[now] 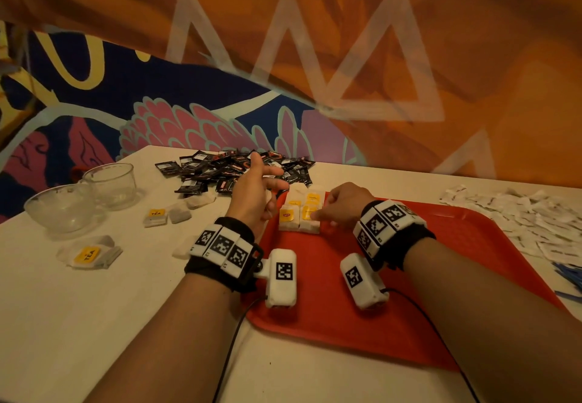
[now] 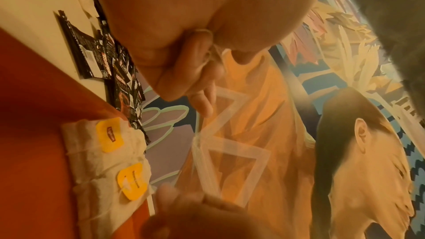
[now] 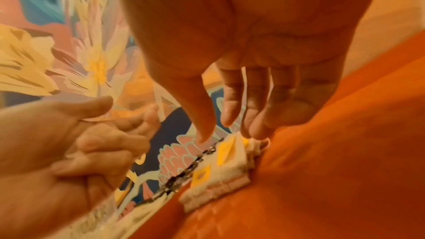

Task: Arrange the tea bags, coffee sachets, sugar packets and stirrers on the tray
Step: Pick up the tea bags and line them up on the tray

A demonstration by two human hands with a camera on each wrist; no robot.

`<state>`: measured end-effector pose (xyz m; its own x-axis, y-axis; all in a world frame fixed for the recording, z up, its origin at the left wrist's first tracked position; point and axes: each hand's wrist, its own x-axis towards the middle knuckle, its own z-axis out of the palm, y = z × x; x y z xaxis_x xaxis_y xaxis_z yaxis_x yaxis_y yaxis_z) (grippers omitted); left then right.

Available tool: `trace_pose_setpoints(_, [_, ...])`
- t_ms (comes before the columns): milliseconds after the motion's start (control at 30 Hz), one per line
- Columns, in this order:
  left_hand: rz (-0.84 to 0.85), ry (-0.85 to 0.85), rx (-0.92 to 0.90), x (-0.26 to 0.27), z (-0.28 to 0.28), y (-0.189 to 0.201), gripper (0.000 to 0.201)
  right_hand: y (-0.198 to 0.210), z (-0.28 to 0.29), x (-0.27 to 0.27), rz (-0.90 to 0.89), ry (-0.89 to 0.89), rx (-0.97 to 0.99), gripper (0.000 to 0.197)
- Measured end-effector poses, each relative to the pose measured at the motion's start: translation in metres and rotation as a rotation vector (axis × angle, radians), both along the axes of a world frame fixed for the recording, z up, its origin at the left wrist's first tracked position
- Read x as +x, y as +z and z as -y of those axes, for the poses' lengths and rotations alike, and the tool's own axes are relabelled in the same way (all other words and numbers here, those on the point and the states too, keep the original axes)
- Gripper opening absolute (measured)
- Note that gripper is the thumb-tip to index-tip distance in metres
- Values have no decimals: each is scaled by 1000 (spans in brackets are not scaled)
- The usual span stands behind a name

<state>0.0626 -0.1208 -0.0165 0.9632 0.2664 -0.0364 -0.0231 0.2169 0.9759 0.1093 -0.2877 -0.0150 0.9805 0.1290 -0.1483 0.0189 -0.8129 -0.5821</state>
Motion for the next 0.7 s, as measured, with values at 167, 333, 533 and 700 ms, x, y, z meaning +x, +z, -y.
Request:
trace_pose_setpoints(167, [-10,-130,-63,-4,6,2,75,18,-3,-22,326,178,283,11])
trace_pose_setpoints(333, [6,-197,-85,-8,12,5,79,30,-6,-43,345,348,459,9])
trace_pose_setpoints(533, [-32,-240,18,-10,19,7,80,24,-10,-51,355,445,285,28])
trace_pose_setpoints(700, [-51,-280,84,-6,17,2,89,25,-8,-54,357,447,219,25])
